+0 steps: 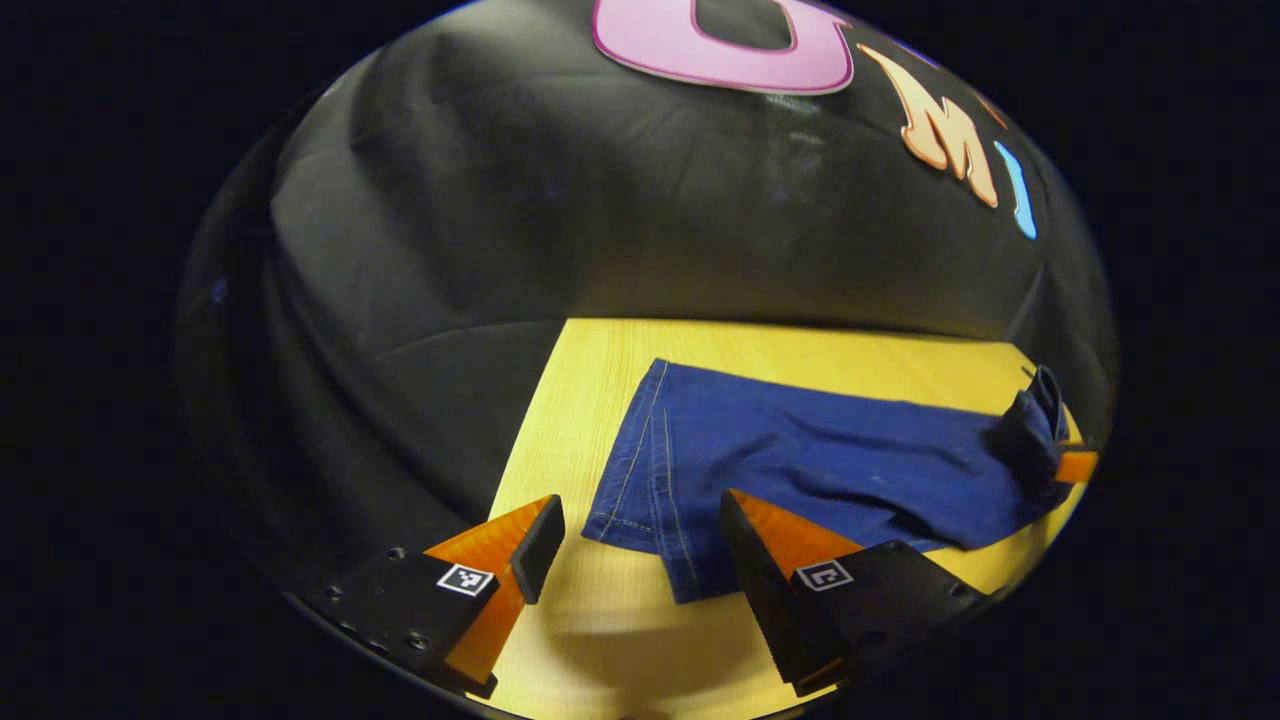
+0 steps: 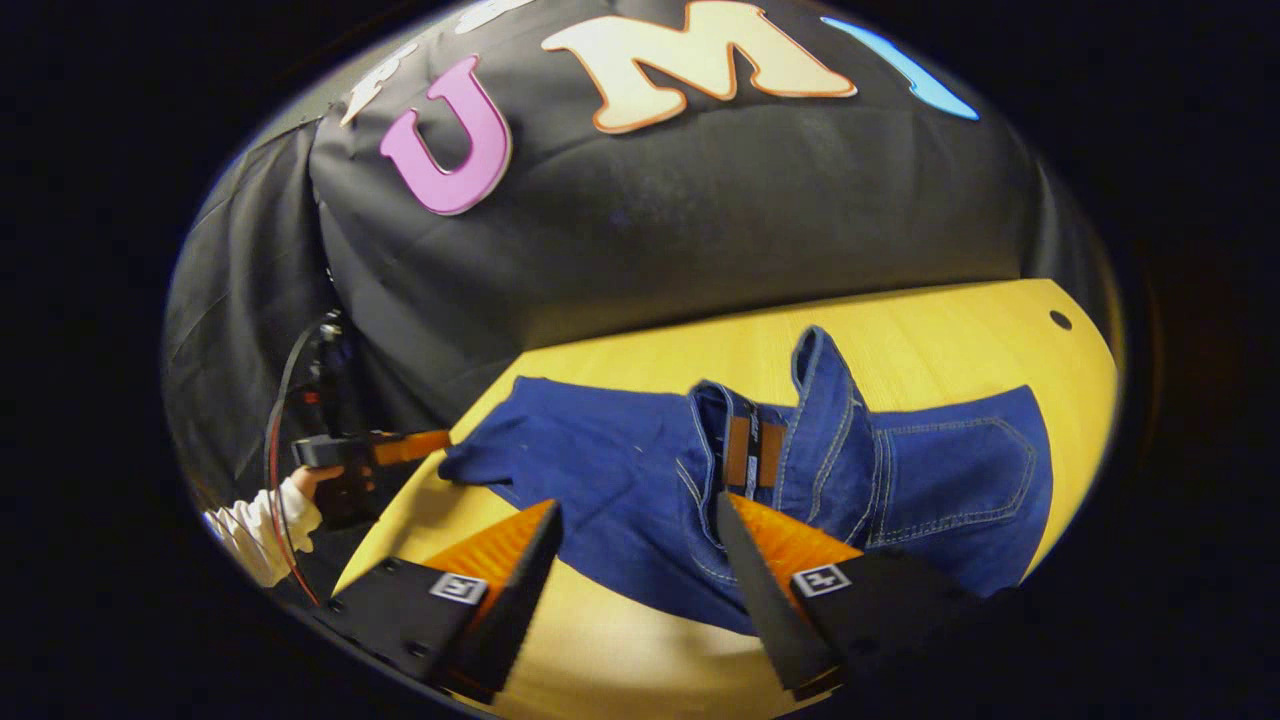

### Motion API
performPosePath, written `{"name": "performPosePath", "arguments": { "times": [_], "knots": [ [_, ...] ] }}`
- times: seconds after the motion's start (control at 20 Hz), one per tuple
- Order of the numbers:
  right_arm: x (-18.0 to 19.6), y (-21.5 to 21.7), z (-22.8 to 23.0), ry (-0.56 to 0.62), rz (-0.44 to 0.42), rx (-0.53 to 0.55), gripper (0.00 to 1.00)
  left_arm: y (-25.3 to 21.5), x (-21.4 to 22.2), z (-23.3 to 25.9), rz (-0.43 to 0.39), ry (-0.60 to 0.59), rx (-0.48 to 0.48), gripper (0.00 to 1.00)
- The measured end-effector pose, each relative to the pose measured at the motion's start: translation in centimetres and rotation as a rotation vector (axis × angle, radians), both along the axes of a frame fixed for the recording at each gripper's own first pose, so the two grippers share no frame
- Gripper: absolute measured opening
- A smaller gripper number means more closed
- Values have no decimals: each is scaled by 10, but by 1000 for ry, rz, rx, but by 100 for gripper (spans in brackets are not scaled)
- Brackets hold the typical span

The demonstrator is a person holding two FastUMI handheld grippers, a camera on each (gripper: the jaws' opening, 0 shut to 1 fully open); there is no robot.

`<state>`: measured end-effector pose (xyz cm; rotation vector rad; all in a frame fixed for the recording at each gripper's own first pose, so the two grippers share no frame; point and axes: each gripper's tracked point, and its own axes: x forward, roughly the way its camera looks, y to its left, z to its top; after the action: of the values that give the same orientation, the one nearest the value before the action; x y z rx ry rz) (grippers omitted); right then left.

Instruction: Grasp the waist and the cuffs of the jeans and fold them to make the two legs overlap; first hold the waist and fold one-third of the jeans toward the cuffs, then hold the cuffs and fold the remaining one-third in the same direction to finish folding.

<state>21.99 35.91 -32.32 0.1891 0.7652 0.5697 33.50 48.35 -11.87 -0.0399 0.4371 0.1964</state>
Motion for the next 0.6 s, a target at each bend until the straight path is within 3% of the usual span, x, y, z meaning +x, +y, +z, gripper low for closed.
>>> {"name": "performPosePath", "arguments": {
  "times": [0.05,0.25,0.45,0.6],
  "knots": [
    [-2,-8,6,-20,-4,-17,98,0,4,-7,-16,24,9,93],
    [-9,-43,21,-38,-33,-79,99,3,9,-24,-25,71,4,94],
    [-17,-96,36,-44,-102,-154,99,-2,6,-23,-20,41,-52,93],
    [-27,-131,47,-28,-176,-175,98,-14,12,-25,-42,33,-68,81]
  ]
}}
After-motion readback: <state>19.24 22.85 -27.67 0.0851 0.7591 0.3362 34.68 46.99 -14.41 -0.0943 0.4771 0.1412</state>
